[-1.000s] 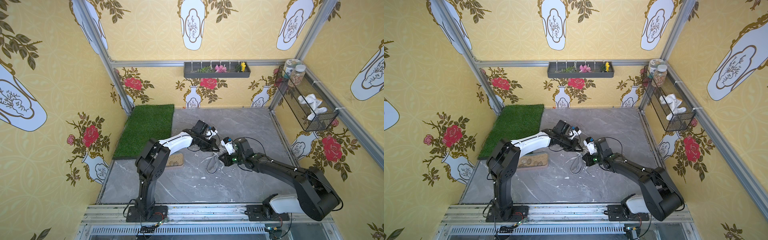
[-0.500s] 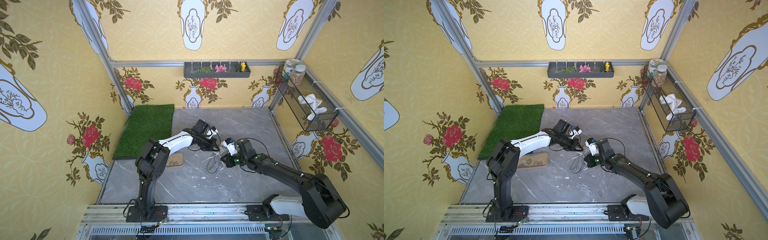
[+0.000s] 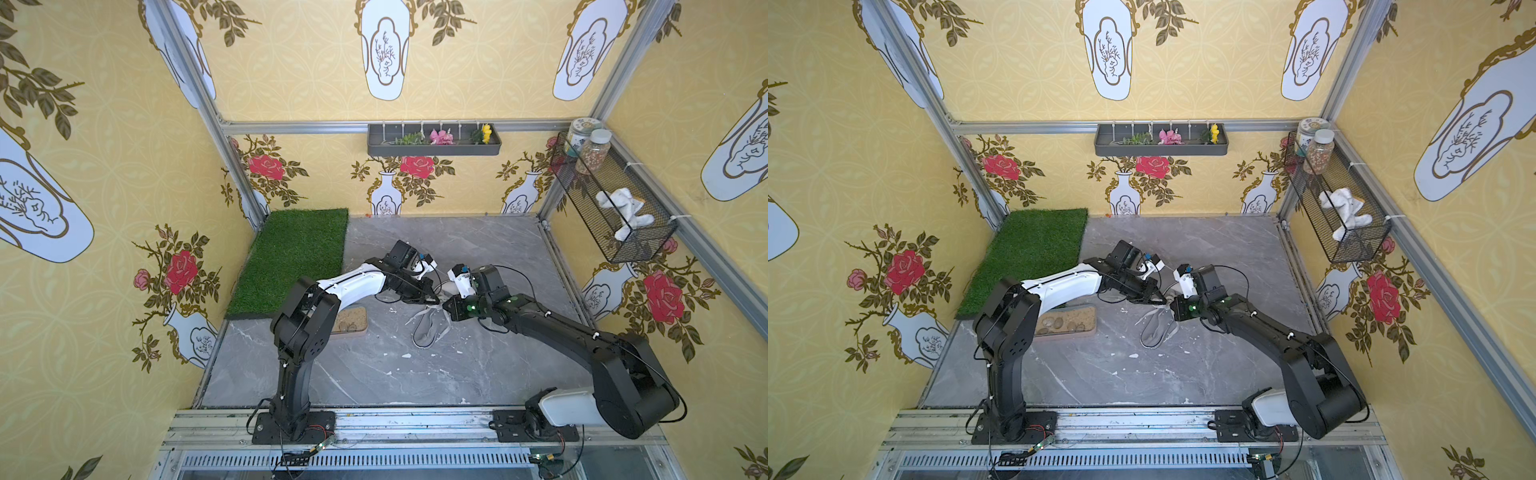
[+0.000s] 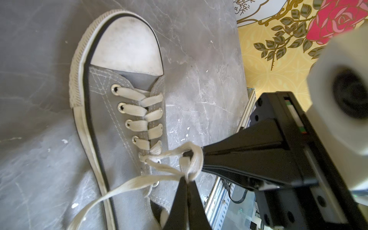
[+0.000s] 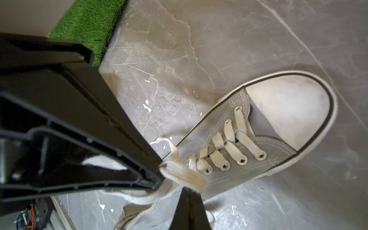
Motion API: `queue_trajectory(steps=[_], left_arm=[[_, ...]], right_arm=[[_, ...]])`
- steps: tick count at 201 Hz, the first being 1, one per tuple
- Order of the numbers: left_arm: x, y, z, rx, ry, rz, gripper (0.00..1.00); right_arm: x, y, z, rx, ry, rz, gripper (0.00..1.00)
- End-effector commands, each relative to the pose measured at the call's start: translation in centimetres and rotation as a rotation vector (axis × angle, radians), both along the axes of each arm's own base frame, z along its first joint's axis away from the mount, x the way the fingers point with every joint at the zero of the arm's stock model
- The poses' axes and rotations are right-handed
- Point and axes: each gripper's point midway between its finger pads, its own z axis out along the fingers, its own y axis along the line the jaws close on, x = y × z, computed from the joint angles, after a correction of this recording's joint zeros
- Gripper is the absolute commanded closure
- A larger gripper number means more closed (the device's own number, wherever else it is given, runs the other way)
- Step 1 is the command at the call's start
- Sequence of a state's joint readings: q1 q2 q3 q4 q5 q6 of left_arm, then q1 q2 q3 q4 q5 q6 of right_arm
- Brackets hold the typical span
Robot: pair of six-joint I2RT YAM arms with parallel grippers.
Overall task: Tie the shoes
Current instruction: Cross the shoelace with the shoelace.
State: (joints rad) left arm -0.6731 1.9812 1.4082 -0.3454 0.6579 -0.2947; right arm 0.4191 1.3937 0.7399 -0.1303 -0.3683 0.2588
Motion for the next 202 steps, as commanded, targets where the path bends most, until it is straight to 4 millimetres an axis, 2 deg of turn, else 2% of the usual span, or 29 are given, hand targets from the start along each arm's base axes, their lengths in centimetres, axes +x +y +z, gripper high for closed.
queue_trajectory(steps=[1,66,118,202], left_arm=[[-0.5,-0.1,0.1,-0.015,0.001,-0.023,1.00],[-0.5,-0.3,0.0,-0.013,0.012,-0.018,1.00],[-0.4,-0.3,-0.3,-0.005,0.033,-0.001,1.00],[-0.1,-0.4,-0.4,-0.004,0.037,0.017,1.00]], right_arm=[[0.6,0.3,0.5,0.022,-0.013,-0.018,0.95],[1.3,0.9,0.2,0.089,-0.006,-0.089,0.93],[2.3,0.3,0.4,0.096,-0.047,-0.194,0.90],[2.2,-0.3,-0.6,0.078,-0.022,-0.241,0.82]])
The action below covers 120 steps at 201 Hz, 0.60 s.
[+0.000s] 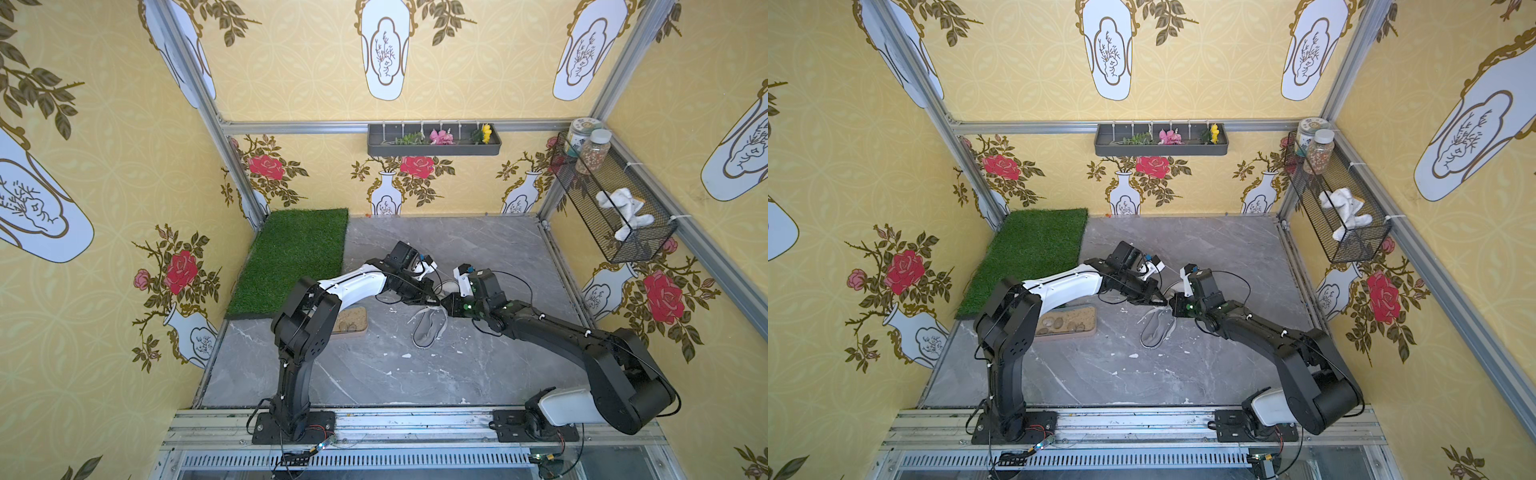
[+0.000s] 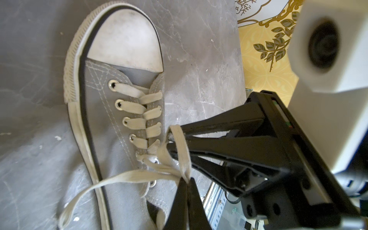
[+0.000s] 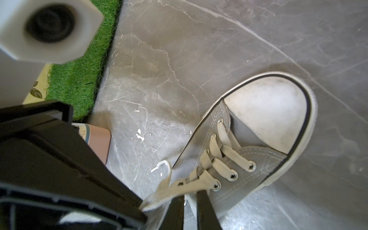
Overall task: Tie the shoes
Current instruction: Cross the shoelace with the shoelace.
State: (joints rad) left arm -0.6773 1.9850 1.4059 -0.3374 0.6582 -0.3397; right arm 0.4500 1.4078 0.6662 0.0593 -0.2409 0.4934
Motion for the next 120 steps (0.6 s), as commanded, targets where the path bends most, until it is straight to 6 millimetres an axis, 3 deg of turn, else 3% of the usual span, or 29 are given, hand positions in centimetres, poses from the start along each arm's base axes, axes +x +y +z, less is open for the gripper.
queue_trajectory(steps=[1,59,120], left_arm=[[0.0,-0.2,-0.3,-0.008,0.003,-0.005,1.00],[0.6,0.0,-0.6,0.010,-0.007,0.016,1.00],[0.7,-0.2,-0.4,0.007,-0.005,0.020,1.00]], right_arm=[[0.5,0.0,0.2,0.009,-0.020,-0.022,0.82],[-1.6,-0.1,0.6,0.000,-0.007,0.060,0.75],[-3.6,-0.9,-0.9,-0.021,0.020,0.099,0.66]])
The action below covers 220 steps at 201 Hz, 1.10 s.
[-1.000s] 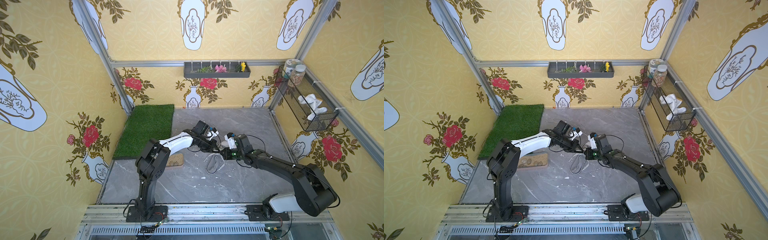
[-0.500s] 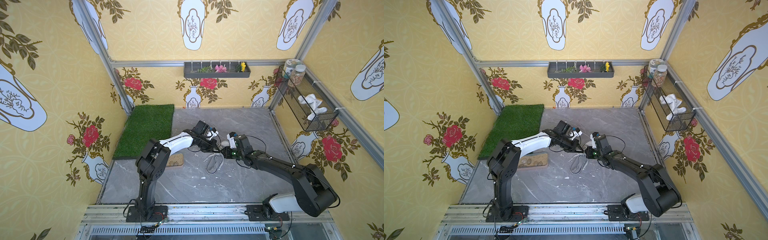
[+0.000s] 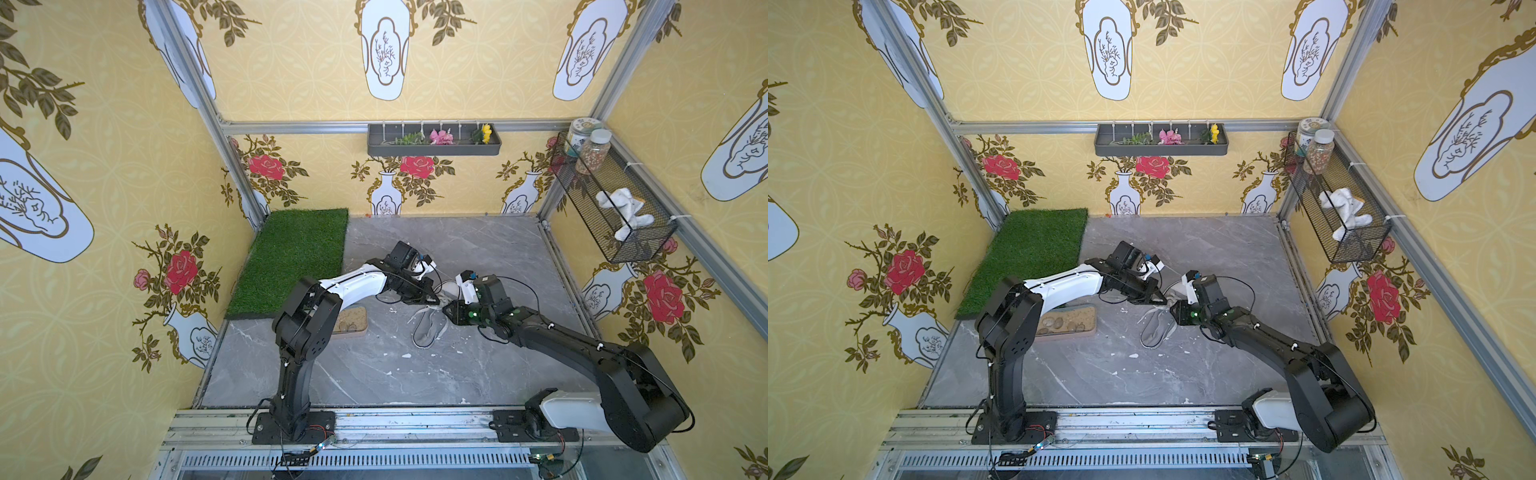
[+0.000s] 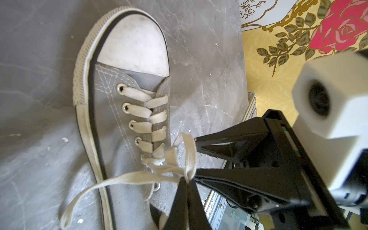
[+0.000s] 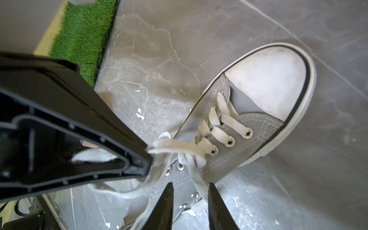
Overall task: Tie the shoes
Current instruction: Cross the shoelace with the shoelace.
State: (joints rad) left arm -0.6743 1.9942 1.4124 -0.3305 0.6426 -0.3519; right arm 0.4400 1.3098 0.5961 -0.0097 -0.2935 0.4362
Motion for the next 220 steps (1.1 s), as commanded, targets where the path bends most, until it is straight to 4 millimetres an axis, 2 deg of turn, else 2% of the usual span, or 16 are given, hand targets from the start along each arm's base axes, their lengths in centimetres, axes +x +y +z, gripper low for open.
queue_trajectory(steps=[1,53,122,154,220], left_arm=[[0.2,-0.2,-0.1,-0.003,-0.004,0.000,1.00],[0.1,-0.3,0.0,-0.011,0.001,-0.006,1.00],[-0.1,-0.2,0.0,-0.010,0.005,-0.010,1.00],[-0.2,-0.2,-0.2,-0.008,0.005,-0.015,1.00],[-0.2,-0.1,-0.4,-0.007,0.002,-0.022,1.00]], right_arm=[[-0.6,-0.1,-0.4,-0.008,-0.005,0.033,0.66],[0.1,0.9,-1.1,0.008,-0.022,0.082,0.66],[0.5,1.1,-1.3,0.005,-0.015,0.085,0.86],[0.6,1.3,-0.7,0.022,-0.016,0.079,0.94],[1.1,1.9,0.6,0.073,-0.010,0.065,0.97]])
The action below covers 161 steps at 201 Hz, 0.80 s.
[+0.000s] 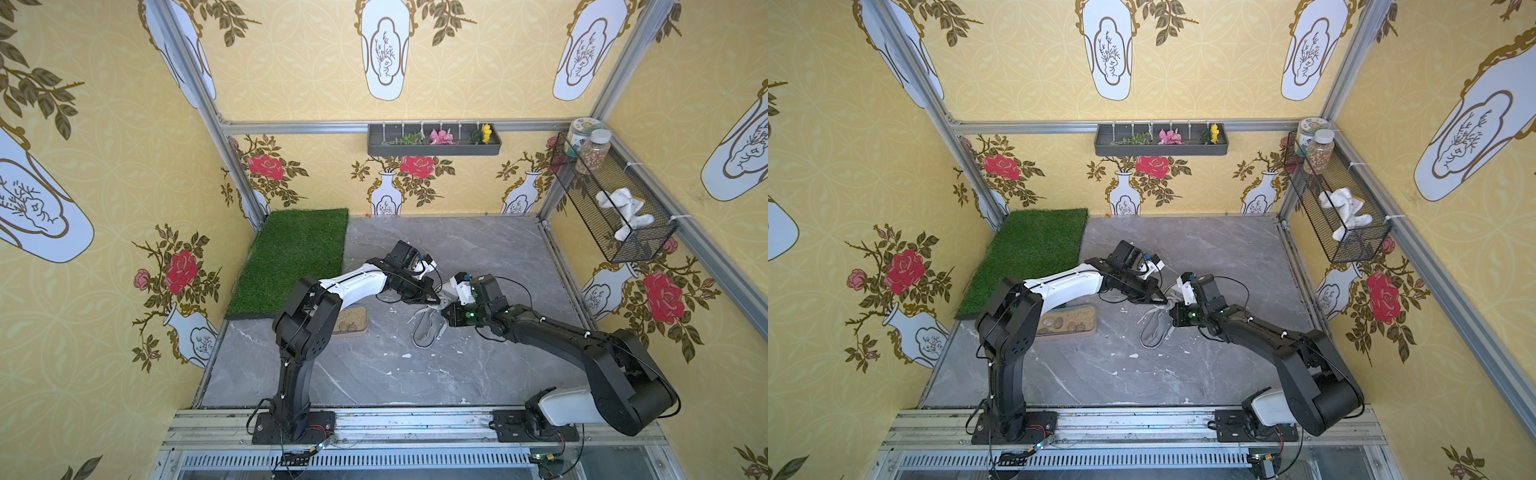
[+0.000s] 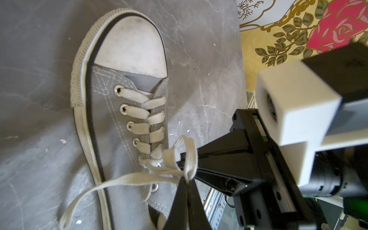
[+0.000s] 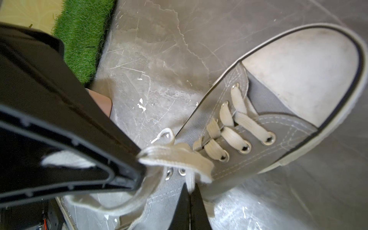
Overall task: Tie the shoes
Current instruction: Cross the shoelace with the shoelace.
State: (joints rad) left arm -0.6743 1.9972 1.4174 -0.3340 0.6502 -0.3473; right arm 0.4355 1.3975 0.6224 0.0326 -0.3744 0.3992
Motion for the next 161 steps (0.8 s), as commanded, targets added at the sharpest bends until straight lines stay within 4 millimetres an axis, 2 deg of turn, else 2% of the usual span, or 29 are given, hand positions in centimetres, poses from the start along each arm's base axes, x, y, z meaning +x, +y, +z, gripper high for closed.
queue_trajectory(steps=[1,63,120,161], left_arm=[[-0.2,0.0,-0.4,-0.002,-0.001,-0.016,1.00],[-0.4,0.0,-0.5,-0.002,-0.005,-0.025,1.00],[-0.3,0.1,-0.6,0.002,-0.008,-0.022,1.00],[-0.3,0.2,-1.3,0.018,-0.005,-0.016,1.00]], right_arm=[[0.8,0.5,1.4,0.045,-0.030,-0.013,0.97],[1.3,0.2,1.8,0.069,-0.011,-0.051,0.97],[2.1,0.8,2.0,0.093,0.000,-0.073,0.96],[2.7,0.5,2.0,0.115,-0.004,-0.122,0.93]])
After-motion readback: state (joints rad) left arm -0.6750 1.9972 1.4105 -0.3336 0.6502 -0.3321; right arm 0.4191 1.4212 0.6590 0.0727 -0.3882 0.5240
